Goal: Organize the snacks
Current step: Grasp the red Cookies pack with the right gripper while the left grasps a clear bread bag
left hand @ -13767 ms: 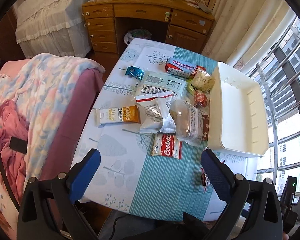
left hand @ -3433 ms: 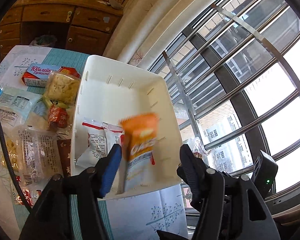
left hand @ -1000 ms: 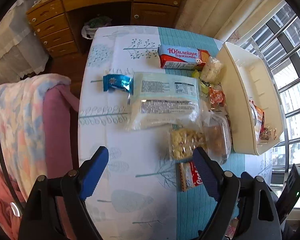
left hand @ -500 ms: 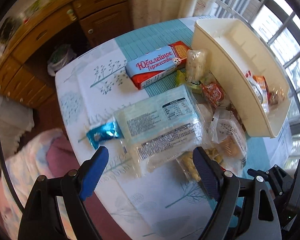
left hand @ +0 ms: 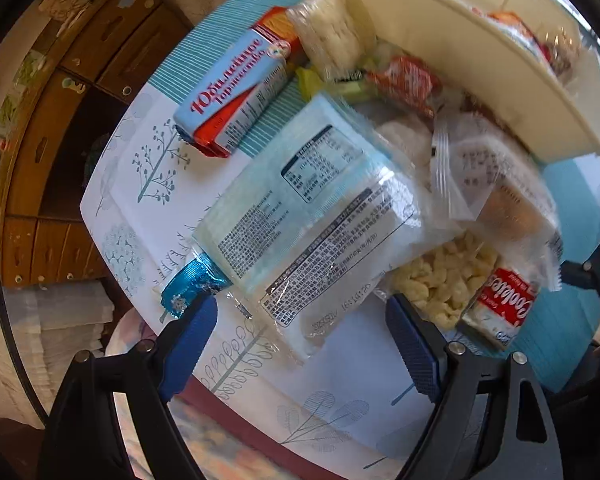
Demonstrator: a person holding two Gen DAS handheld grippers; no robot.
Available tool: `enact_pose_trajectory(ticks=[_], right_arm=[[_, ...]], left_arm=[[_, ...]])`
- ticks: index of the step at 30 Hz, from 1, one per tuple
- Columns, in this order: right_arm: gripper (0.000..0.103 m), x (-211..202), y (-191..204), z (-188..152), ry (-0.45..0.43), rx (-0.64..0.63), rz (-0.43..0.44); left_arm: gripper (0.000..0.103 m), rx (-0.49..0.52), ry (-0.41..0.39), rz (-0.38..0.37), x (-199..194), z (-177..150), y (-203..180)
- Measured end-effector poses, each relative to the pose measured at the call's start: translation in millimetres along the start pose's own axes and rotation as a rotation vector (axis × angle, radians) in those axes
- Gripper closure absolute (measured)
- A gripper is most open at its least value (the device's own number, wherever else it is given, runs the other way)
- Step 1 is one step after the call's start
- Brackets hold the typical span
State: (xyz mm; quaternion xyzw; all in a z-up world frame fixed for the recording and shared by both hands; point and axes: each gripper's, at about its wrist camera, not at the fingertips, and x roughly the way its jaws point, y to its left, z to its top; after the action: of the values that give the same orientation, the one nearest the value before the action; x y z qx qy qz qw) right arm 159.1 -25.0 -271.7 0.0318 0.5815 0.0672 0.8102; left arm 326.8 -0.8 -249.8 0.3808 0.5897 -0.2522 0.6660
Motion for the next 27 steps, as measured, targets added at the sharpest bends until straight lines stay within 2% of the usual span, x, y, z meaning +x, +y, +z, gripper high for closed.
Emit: enact_pose_trajectory(ticks=[11, 15, 17, 21, 25, 26, 27], right_arm=[[0.024, 14.6, -6.7, 10.1, -0.004, 0.028, -0.041], [0.024, 15.8, -6.7, 13.2, -0.008, 0.022, -0.044], [0.025, 16.2, -7.2, 13.6, -0.011, 0.018, -0.039], [0.031, 14.2, -11.9, 10.5, -0.02, 0.023, -0.029], [0.04, 11.7, -21.7, 9.2, -0.025, 0.036, -0.008], [0.041, 11.1, -23.6, 9.1, -0.025, 0.039, -0.001], [0.044, 10.3, -24.5, 9.2, -0.027, 0.038, 0.002]], left_arm=[[0.018, 0.052, 0.03, 0.117, 23.5, 8.6, -18.1], [0.018, 0.082, 0.021, 0.226, 34.3, 10.5, -28.1], [0.018, 0.081, 0.014, 0.258, 40.2, 11.8, -28.7], [0.018, 0.068, -0.017, 0.307, 47.1, 13.0, -29.5], [0.017, 0.063, -0.043, 0.321, 47.9, 15.6, -27.3], [0.018, 0.06, -0.045, 0.32, 47.7, 15.1, -27.2], [0.024, 0.055, -0.049, 0.308, 46.8, 14.5, -26.5]])
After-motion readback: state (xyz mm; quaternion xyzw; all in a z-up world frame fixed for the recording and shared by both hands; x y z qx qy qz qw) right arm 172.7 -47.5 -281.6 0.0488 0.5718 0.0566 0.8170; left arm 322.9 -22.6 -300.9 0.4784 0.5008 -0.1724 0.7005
